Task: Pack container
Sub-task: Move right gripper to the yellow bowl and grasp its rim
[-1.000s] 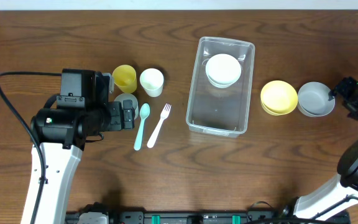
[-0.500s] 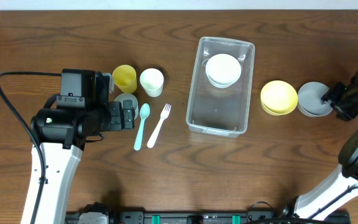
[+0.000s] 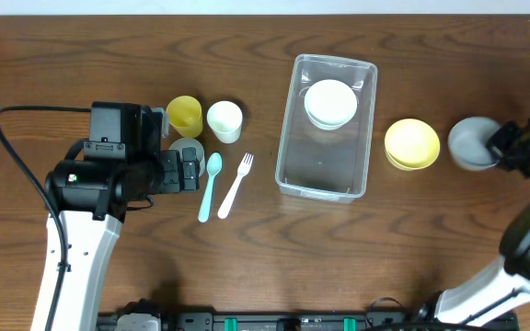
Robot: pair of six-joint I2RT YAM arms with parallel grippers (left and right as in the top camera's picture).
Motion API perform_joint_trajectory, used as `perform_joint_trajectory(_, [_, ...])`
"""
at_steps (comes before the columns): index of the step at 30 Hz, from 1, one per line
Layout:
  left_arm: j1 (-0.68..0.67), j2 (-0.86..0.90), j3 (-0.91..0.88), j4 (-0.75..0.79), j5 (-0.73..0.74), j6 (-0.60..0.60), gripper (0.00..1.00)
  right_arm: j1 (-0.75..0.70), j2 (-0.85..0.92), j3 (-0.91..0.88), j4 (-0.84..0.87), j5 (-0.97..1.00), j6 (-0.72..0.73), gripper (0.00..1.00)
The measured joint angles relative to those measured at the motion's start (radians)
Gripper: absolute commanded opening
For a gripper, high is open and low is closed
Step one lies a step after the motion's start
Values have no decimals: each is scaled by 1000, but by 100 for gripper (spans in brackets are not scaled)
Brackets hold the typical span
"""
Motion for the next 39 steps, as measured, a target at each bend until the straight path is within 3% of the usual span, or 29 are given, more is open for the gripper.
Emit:
perform_joint_trajectory(6, [0,0,0,0,0,0,98,92,-352,6,68,-46,26,1])
perform_joint_trajectory(10, [0,0,0,0,0,0,98,320,-460,20,101,-89,29,1])
perform_joint_trajectory(16, [0,0,0,0,0,0,98,585,-289,19,218,-90,36,1])
perform_joint_trajectory(21, [0,0,0,0,0,0,98,631,-71,20,369,-150,58,1])
perform_joint_trajectory(27, [0,0,0,0,0,0,98,631,113,29,385,-239,82,2])
perform_joint_trajectory(33, [0,0,0,0,0,0,98,632,146,48,410,-285,57,35])
perform_joint_trajectory(36, [0,0,0,0,0,0,98,632,142,94,374,-312,19,41])
perform_joint_trajectory(39, [0,0,0,0,0,0,98,628,101,145,299,-330,0,40])
